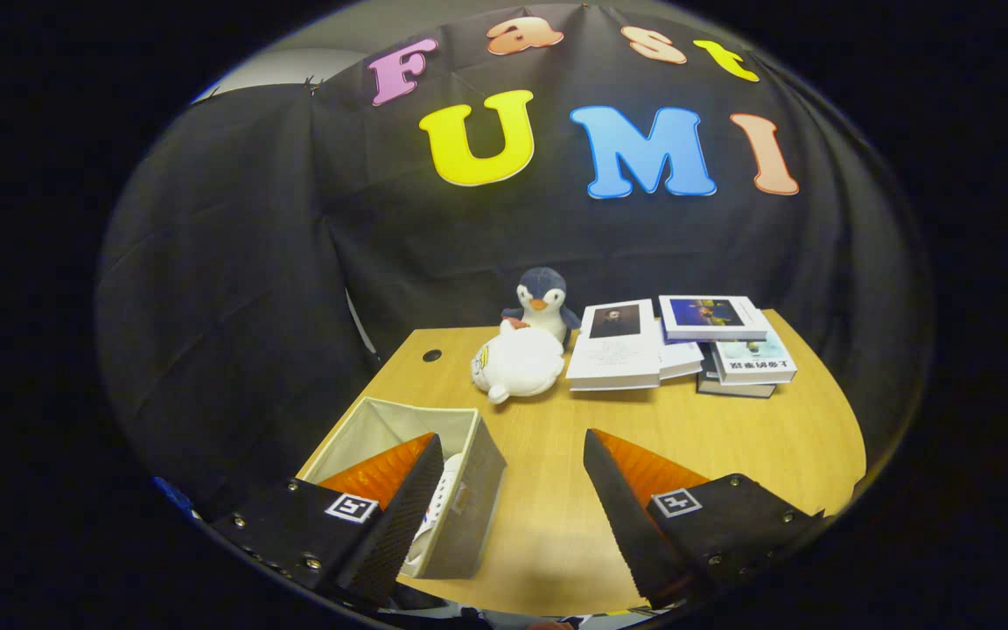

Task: Open the storage box then place both shoes into the box .Put the left shoe in first, then the right shoe, with the right side of both shoes facing outward in a uniform manner.

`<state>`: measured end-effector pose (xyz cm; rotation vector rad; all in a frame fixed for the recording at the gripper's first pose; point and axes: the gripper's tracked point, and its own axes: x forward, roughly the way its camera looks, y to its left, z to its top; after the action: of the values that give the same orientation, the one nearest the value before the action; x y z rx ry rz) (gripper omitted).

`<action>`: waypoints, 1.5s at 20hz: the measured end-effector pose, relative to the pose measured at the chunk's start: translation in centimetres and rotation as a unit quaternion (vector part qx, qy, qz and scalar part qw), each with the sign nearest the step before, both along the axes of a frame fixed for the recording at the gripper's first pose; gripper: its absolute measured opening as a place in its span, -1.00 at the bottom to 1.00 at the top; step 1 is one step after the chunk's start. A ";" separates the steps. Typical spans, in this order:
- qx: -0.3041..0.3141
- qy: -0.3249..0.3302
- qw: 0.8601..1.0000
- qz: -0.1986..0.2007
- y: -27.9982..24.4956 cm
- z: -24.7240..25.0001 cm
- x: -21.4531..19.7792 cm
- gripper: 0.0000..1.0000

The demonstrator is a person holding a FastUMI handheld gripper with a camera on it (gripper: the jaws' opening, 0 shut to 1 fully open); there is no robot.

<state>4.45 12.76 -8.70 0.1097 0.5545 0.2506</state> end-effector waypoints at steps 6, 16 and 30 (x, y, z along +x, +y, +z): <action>-0.018 -0.073 0.996 -0.043 -8.5 4.5 0.3 0.96; -0.015 -0.154 0.983 -0.095 -17.6 7.4 0.2 0.96; -0.035 -0.211 0.968 -0.128 -19.4 9.7 1.9 0.95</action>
<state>6.32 -6.60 0.97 0.0555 0.1211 -0.0022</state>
